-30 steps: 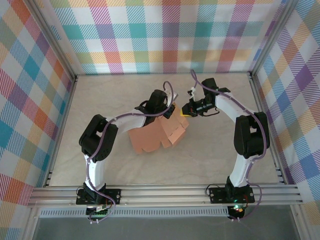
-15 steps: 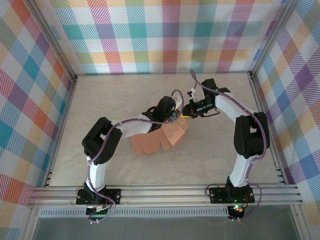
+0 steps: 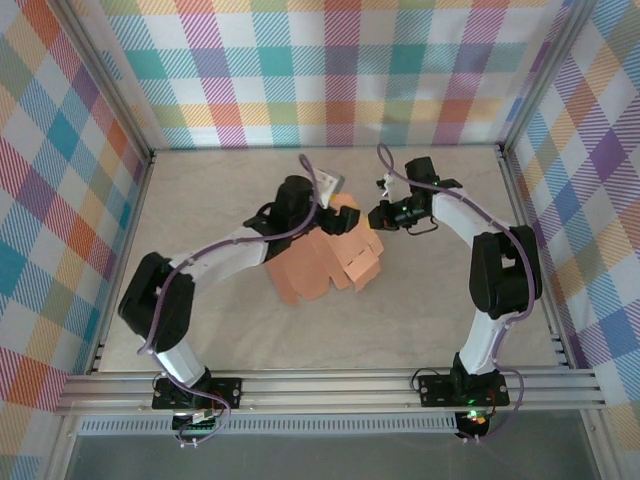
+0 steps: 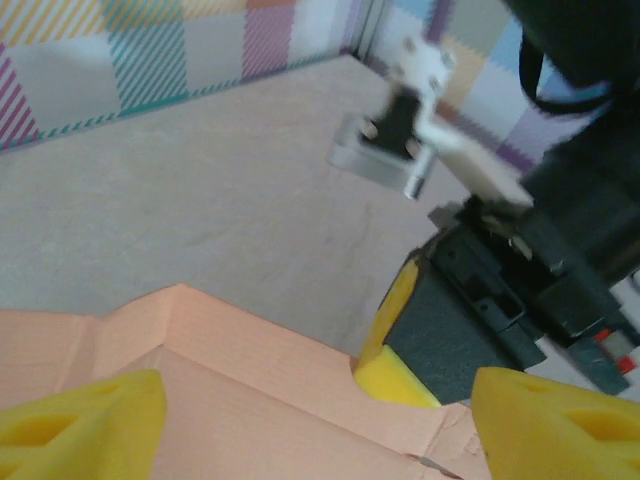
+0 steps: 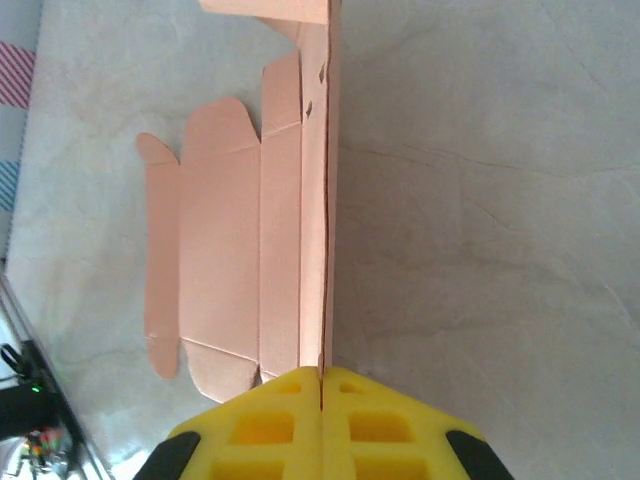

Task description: Fold the paper box

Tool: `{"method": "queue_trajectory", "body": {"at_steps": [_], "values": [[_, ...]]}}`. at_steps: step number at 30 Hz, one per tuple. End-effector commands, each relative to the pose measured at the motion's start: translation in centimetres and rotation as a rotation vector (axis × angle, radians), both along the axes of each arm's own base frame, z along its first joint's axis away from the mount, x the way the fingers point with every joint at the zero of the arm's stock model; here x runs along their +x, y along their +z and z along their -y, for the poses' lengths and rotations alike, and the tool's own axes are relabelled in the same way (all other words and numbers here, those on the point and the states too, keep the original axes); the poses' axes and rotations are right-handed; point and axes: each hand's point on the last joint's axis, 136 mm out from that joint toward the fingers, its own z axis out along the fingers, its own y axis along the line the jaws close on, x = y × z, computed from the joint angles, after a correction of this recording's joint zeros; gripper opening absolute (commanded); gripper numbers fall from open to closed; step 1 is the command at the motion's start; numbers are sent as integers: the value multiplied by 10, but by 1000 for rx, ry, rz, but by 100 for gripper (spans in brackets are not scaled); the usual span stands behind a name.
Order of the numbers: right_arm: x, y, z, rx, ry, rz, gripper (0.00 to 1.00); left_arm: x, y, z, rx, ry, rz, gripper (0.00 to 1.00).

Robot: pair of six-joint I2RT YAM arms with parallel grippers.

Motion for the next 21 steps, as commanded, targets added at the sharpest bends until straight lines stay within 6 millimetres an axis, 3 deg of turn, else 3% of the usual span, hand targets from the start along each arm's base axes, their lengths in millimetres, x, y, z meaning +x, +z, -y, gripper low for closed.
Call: {"method": "queue_trajectory", "body": {"at_steps": [1, 6, 11, 12, 15, 21], "values": [[0, 23, -2, 17, 80, 164, 0, -4, -10, -32, -106, 3, -120, 83], [-3, 36, -1, 89, 131, 222, 0, -4, -47, -73, -152, -50, -229, 85], [-12, 53, 0, 155, 188, 255, 0, -2, -76, -92, -65, -139, -275, 77], [-14, 57, 1, 167, 199, 259, 0, 3, -84, -98, -47, -140, -294, 70], [-15, 64, 5, 195, 205, 259, 0, 11, -96, -108, -24, -171, -345, 59], [-24, 69, 7, 228, 239, 237, 0, 21, -101, -105, -21, -212, -374, 58]]}}
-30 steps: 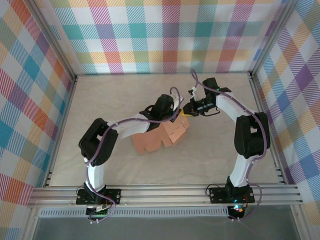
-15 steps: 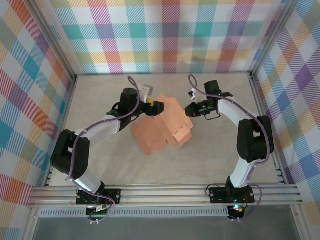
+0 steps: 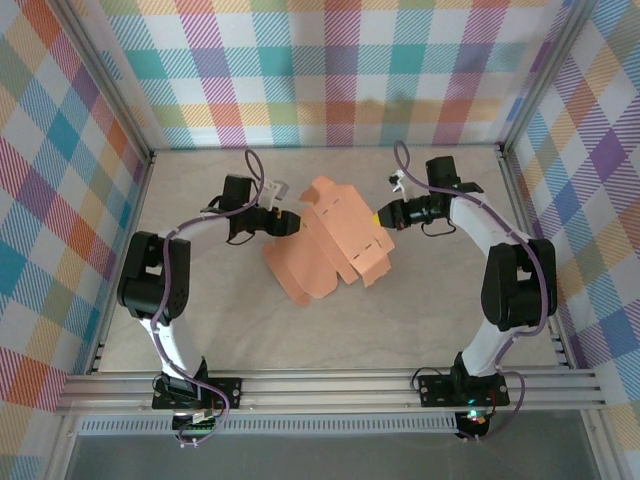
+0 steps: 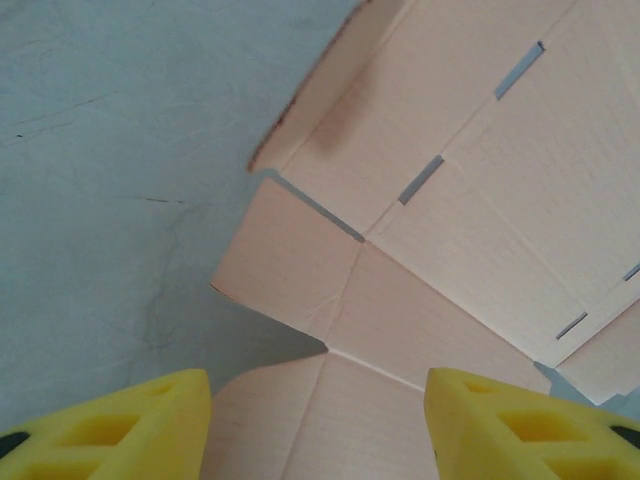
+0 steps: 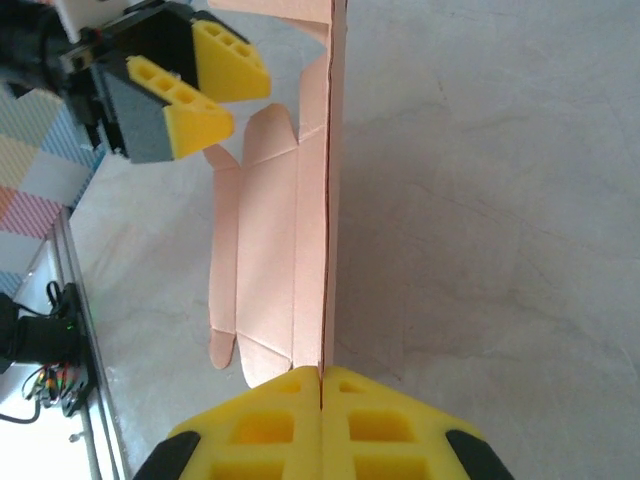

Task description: Fold the paper box

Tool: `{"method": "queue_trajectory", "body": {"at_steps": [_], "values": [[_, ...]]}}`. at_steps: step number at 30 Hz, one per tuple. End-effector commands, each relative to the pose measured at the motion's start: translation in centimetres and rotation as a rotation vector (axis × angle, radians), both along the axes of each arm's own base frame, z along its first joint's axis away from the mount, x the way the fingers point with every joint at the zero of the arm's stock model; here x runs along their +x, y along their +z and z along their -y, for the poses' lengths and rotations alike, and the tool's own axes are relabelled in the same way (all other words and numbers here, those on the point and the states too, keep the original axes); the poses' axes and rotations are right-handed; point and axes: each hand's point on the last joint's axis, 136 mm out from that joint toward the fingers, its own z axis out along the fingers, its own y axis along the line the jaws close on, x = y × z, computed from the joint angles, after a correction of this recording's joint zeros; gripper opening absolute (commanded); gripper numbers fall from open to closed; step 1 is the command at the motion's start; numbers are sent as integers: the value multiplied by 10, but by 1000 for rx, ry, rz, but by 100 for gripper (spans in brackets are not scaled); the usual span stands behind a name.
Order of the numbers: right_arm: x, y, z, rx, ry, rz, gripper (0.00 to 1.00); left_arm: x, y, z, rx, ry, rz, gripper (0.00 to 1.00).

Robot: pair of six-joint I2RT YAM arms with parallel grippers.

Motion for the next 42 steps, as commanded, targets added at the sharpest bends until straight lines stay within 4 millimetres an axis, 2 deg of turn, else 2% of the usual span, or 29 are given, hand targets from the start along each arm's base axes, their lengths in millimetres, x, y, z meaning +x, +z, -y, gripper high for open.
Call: {"method": "queue_trajectory", "body": {"at_steps": [1, 11, 12, 14, 17, 20, 26, 30, 35, 42], "values": [[-11, 24, -5, 65, 76, 39, 0, -2, 6, 7, -27, -86, -8, 58], [-16, 28, -6, 90, 98, 33, 0, 8, 0, 11, -33, -100, -27, 51], [-16, 28, -5, 90, 97, 34, 0, 7, 1, 12, -36, -103, -28, 49], [-14, 27, -4, 87, 89, 29, 0, 6, 4, 14, -48, -113, -25, 37], [-12, 28, -4, 86, 77, 24, 0, 3, 5, 15, -52, -117, -24, 34], [-9, 26, -3, 83, 65, 19, 0, 1, 7, 14, -54, -120, -21, 18], [-6, 22, -2, 75, 50, 2, 0, -3, 15, 19, -78, -139, -5, 2], [-1, 22, 0, 67, 27, -1, 0, -3, 15, 20, -47, -123, 21, 0], [9, 16, 3, 39, -28, -30, 0, -2, 9, 24, 70, -21, 131, 0], [15, 10, 7, 15, -75, -46, 0, -19, 17, 52, 239, 50, 376, 0]]}}
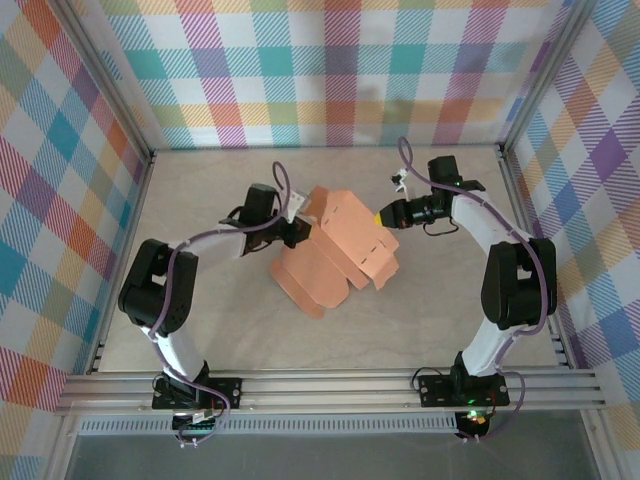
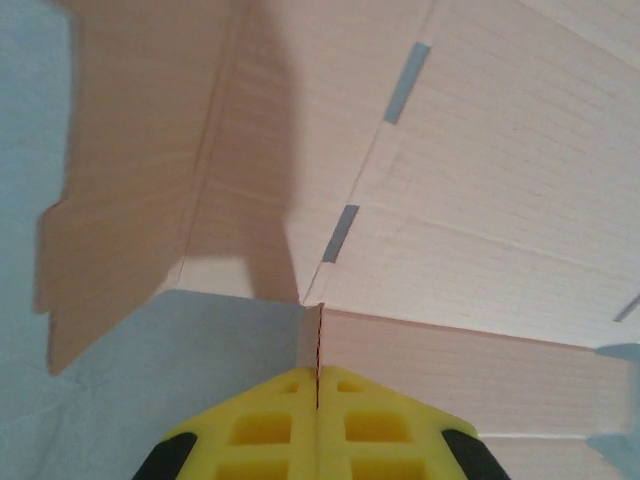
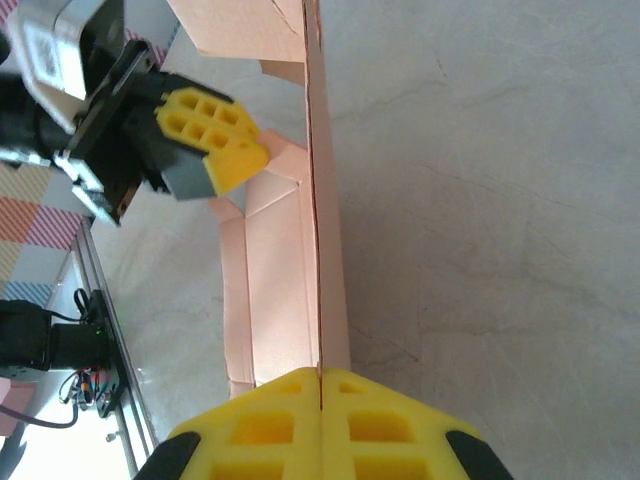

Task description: Fold the paper box

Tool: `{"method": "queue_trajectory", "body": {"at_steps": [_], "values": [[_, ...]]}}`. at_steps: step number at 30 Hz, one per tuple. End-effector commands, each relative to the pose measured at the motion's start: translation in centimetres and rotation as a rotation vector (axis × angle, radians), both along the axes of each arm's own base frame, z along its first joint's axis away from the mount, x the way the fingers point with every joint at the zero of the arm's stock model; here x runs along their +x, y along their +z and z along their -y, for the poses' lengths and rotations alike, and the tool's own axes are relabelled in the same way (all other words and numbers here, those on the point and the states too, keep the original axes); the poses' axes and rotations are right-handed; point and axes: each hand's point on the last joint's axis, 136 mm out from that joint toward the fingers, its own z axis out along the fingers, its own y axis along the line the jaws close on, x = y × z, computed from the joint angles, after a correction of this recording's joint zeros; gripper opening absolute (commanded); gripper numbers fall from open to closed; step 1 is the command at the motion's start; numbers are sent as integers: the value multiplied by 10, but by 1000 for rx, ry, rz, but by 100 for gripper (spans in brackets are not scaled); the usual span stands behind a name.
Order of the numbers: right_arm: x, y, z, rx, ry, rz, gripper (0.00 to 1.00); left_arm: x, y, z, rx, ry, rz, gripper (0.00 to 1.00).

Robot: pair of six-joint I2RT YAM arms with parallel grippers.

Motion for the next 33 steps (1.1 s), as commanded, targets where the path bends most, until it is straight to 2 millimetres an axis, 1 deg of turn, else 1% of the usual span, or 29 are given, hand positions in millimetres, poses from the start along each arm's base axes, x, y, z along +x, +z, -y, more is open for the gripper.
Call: {"method": "queue_trajectory", "body": {"at_steps": [1, 2, 4, 8, 10, 15, 16, 18, 20, 23, 26, 28, 31, 33], "values": [[15, 10, 1, 11, -29, 38, 0, 5, 21, 9, 92, 71, 213, 0], [16, 10, 1, 9, -33, 38, 0, 2, 20, 14, 138, 76, 252, 0], [18, 10, 2, 8, -41, 37, 0, 3, 20, 18, 236, 118, 319, 0], [21, 8, 1, 14, -48, 36, 0, 4, 8, 27, 424, 184, 423, 0], [22, 8, 1, 17, -46, 38, 0, 4, 3, 32, 492, 225, 481, 0], [22, 6, 1, 19, -45, 30, 0, -6, -12, 65, 644, 185, 586, 0], [22, 6, 0, 19, -44, 29, 0, -6, -14, 68, 658, 186, 594, 0], [22, 6, 1, 16, -45, 31, 0, -8, -17, 75, 647, 168, 588, 0], [21, 5, 1, 10, -45, 34, 0, -9, -15, 76, 607, 169, 585, 0], [21, 3, 2, 2, -47, 34, 0, -11, -11, 76, 483, 148, 498, 0], [20, 3, 3, 0, -47, 35, 0, -8, -4, 68, 318, 154, 382, 0], [20, 3, 3, -1, -47, 33, 0, -6, 0, 63, 245, 156, 330, 0], [19, 4, 2, 2, -45, 35, 0, -1, 2, 59, 201, 165, 284, 2], [19, 5, 1, 6, -41, 33, 0, 0, -5, 61, 227, 154, 268, 3]]}}
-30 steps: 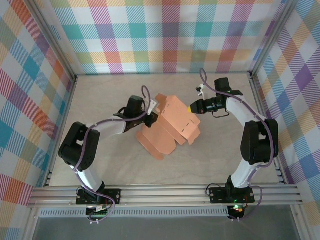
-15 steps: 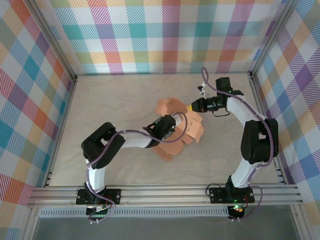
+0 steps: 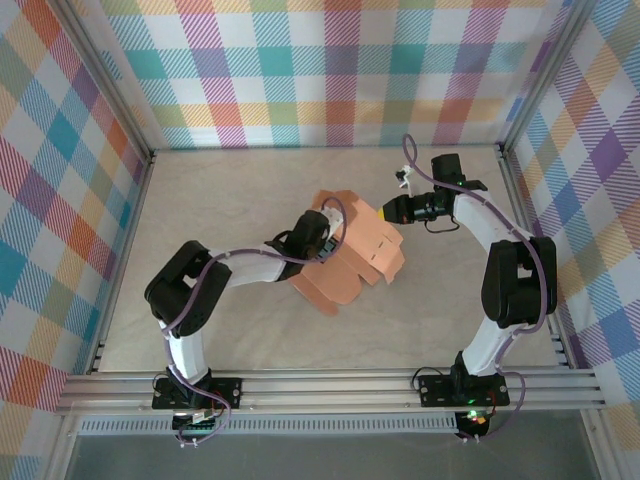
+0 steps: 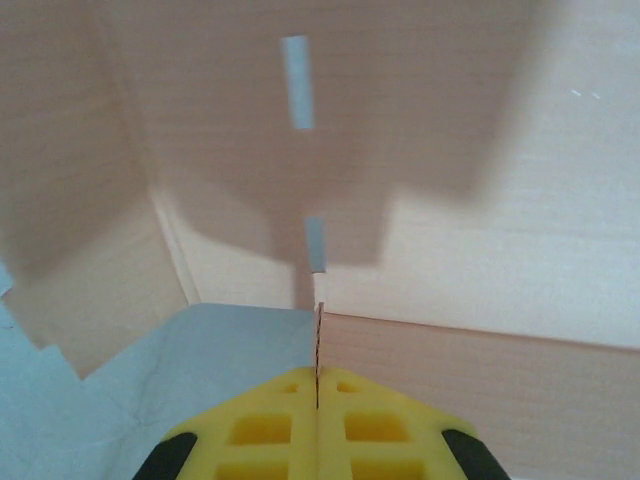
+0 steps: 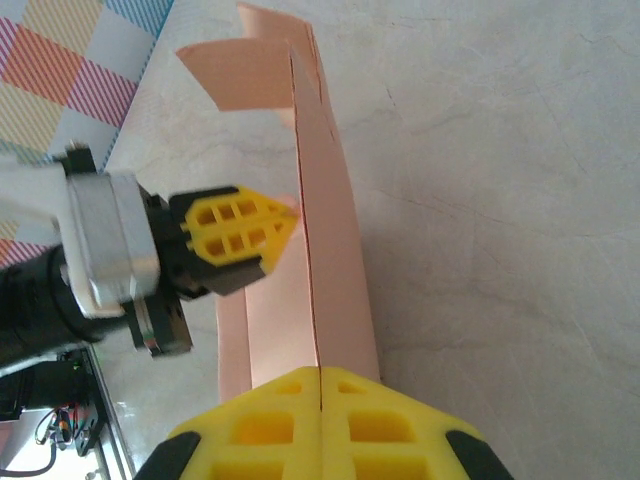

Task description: Fold the paper box

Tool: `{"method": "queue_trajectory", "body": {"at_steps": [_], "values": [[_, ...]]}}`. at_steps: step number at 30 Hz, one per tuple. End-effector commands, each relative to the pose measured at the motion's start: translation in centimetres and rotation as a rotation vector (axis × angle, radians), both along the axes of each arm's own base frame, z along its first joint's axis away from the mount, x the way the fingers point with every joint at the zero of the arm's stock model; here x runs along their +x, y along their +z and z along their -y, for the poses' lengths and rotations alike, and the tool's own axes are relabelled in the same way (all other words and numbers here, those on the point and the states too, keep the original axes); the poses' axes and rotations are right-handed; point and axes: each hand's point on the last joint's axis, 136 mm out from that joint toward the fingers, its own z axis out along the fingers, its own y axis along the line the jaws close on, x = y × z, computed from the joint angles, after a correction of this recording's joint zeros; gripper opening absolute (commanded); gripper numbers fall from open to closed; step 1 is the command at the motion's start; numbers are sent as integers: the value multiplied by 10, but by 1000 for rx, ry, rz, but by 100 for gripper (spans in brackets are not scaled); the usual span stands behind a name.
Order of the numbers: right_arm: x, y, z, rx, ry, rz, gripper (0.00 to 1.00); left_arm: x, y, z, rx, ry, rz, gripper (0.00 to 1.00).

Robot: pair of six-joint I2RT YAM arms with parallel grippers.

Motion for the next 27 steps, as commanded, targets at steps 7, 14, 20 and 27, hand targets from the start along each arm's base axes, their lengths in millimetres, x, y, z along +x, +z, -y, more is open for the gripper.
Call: {"method": "queue_trajectory", "body": {"at_steps": [7, 14, 20, 27], "values": [[2, 4, -3, 3, 15, 22, 0, -17, 1, 45, 117, -96, 53, 5], [0, -2, 0, -20, 9, 17, 0, -15, 2, 53, 109, -56, 66, 11], [2, -8, 7, -70, -19, 31, 0, -14, 34, 41, -161, -38, -29, 34], [6, -9, 15, -110, -73, 88, 0, -17, 75, 15, -481, 42, -170, 63]]}}
